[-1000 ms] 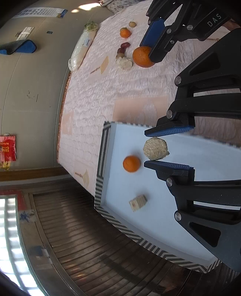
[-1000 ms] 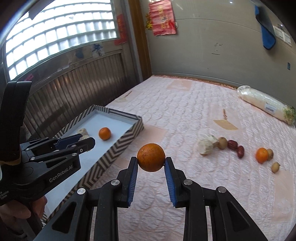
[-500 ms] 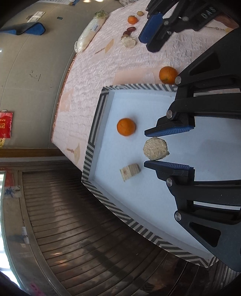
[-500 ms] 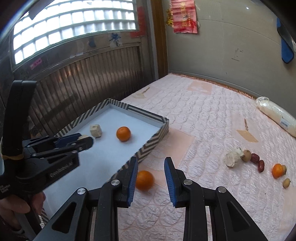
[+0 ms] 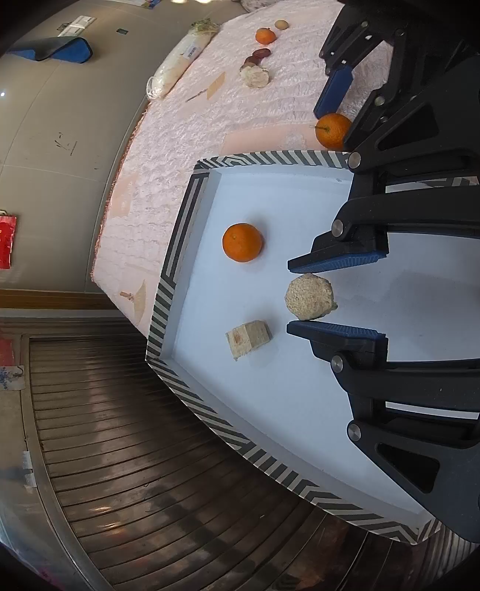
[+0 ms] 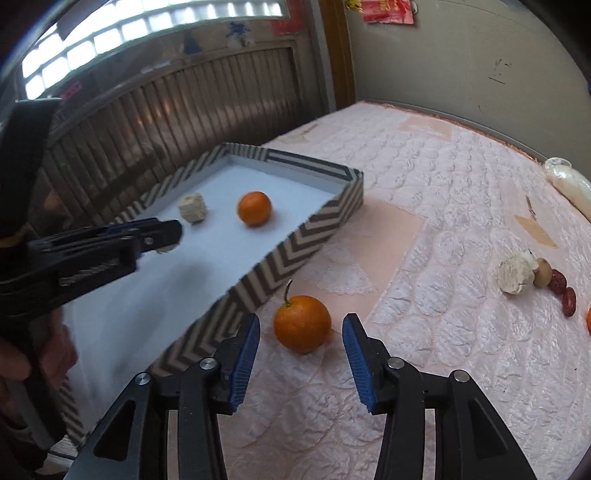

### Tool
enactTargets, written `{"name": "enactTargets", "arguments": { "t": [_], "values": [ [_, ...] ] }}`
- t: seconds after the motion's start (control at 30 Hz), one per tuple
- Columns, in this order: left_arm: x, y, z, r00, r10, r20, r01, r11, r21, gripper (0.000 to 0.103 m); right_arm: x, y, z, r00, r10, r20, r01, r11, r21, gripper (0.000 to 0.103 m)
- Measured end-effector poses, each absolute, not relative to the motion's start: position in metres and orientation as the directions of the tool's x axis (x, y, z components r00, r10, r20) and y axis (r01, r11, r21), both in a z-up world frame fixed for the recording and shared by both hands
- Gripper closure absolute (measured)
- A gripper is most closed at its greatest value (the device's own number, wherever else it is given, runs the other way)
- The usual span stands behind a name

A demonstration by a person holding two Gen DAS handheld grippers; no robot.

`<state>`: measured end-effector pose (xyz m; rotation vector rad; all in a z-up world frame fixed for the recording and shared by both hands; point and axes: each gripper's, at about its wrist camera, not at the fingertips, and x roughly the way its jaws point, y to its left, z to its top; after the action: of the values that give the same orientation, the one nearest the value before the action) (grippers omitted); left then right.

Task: Organize fruits
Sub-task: 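Carry the bun with the left tool while the right tool carries the orange over the tray, then release the bun from the left tool while the right tool drops the orange into the tray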

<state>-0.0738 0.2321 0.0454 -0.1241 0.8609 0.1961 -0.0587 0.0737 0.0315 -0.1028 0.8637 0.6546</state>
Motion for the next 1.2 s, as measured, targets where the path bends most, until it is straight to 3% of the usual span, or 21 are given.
{"name": "enactTargets", "arguments": {
  "t": [0.07,0.5,1.2],
  "values": [
    [-0.073,0.232,0.044,0.631,0.120,-0.766,-0.220,0.975,-0.029,0.077,-0.054,0.073,0.026,0.459,0.503,-0.732,-0.558,0.805,0.203,0.072],
    [-0.077,0.252,0.044,0.625,0.157,-0.765,-0.267,0.963,-0.021,0.077,-0.062,0.099,0.070,0.497,0.558,-0.665,-0.627,0.761,0.170,0.072],
    [-0.078,0.266,0.038,0.606,0.156,-0.780,-0.297,0.954,-0.039,0.077,-0.053,0.154,0.055,0.451,0.541,-0.710,-0.671,0.730,0.130,0.072]
  ]
}}
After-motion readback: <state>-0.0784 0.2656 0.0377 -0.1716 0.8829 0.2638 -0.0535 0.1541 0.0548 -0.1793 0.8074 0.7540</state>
